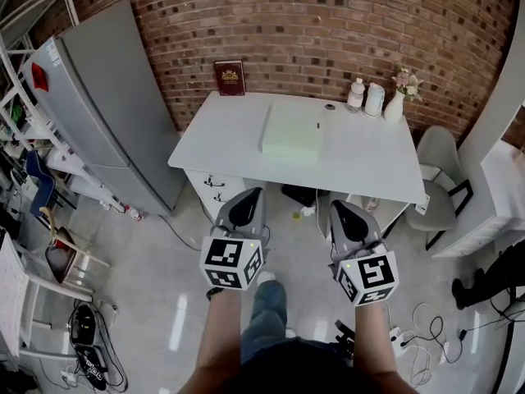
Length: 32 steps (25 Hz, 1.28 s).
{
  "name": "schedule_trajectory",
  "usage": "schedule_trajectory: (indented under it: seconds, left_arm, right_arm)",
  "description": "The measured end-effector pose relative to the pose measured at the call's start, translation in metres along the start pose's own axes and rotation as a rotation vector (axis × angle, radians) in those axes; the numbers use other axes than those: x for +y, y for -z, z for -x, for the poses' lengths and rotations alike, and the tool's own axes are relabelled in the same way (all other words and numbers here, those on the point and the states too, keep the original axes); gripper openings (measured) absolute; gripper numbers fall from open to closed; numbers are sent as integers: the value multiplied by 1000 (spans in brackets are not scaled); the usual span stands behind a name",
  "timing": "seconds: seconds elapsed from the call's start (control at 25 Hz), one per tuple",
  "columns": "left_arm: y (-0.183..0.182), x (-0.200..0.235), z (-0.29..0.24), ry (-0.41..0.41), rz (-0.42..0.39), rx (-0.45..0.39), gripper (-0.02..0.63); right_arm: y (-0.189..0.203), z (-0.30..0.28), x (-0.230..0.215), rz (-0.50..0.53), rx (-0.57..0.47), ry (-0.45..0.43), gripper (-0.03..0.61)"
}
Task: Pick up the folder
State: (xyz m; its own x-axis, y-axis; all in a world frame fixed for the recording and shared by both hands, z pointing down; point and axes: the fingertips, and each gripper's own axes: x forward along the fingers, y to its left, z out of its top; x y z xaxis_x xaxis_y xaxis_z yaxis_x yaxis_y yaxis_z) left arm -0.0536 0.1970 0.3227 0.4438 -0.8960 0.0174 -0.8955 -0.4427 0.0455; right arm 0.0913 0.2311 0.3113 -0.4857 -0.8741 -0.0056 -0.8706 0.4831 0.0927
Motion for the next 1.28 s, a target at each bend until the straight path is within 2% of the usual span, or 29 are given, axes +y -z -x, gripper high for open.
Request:
schedule_trajectory:
  seconds: [0.4,1.0,1.28]
  left_arm:
    - [1,57,-99,14,-9,14,-2]
    - [29,178,-289,104,8,103,-2]
    - [43,211,-341,138,38,144,-2]
  right_arm:
    - [12,-97,-47,-19,8,32,0]
    - [49,-304,-135,-63,88,124,0]
    - [63,-351,-165,-117,117,195,0]
